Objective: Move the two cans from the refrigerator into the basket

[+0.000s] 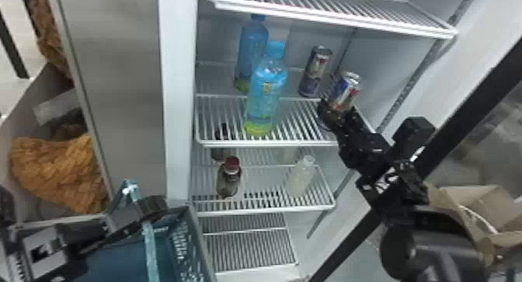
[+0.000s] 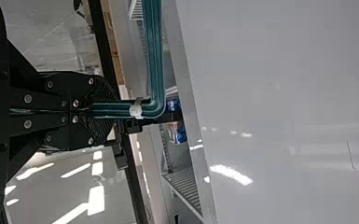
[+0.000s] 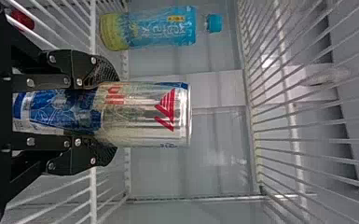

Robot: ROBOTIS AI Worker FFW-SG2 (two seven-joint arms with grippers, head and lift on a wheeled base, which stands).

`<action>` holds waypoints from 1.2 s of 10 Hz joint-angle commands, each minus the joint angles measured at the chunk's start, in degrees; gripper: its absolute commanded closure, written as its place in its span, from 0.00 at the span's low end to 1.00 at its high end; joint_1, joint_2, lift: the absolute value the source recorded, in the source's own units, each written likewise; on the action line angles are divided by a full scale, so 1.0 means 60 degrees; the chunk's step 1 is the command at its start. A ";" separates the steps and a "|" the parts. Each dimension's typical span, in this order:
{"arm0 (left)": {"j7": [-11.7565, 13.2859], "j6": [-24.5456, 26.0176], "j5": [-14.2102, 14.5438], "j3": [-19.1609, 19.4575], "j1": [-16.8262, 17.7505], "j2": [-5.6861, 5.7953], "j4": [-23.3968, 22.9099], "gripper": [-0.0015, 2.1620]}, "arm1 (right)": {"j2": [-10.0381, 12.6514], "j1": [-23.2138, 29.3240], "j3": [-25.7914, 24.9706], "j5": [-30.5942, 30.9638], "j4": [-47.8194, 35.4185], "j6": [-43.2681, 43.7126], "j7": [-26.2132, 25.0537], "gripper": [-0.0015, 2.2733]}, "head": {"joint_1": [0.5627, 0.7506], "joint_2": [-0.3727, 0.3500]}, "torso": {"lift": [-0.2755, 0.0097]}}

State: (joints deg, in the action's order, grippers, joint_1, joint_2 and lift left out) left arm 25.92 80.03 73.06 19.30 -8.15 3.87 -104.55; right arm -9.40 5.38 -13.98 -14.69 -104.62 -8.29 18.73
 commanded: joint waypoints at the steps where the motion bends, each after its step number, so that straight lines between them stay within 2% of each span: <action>1: 0.0001 -0.0004 0.0011 0.0002 0.0000 -0.0001 0.0000 0.55 | -0.0001 0.0509 -0.0184 -0.0009 -0.0833 -0.0142 -0.0002 0.56 | 0.70 0.12 | 0.84; 7: 0.0001 -0.0004 0.0030 0.0021 -0.0047 0.0028 0.0000 0.55 | -0.0001 0.2900 -0.0394 -0.0695 -0.3341 -0.1197 0.0013 0.56 | 0.70 0.11 | 0.84; 9: 0.0001 -0.0004 0.0030 0.0021 -0.0070 0.0028 0.0000 0.55 | -0.0001 0.3697 -0.0108 -0.1152 -0.4021 -0.1736 0.0072 0.56 | 0.70 0.13 | 0.84; 12: 0.0001 -0.0004 0.0030 0.0021 -0.0047 0.0028 0.0000 0.55 | 0.0028 0.4165 0.0501 -0.1532 -0.4185 -0.2275 0.0394 0.56 | 0.70 0.20 | 0.84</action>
State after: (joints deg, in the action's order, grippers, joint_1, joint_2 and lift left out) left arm 25.92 80.02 73.24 19.36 -8.48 4.04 -104.55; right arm -9.28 29.98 -11.80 -23.38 -129.64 -21.27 21.09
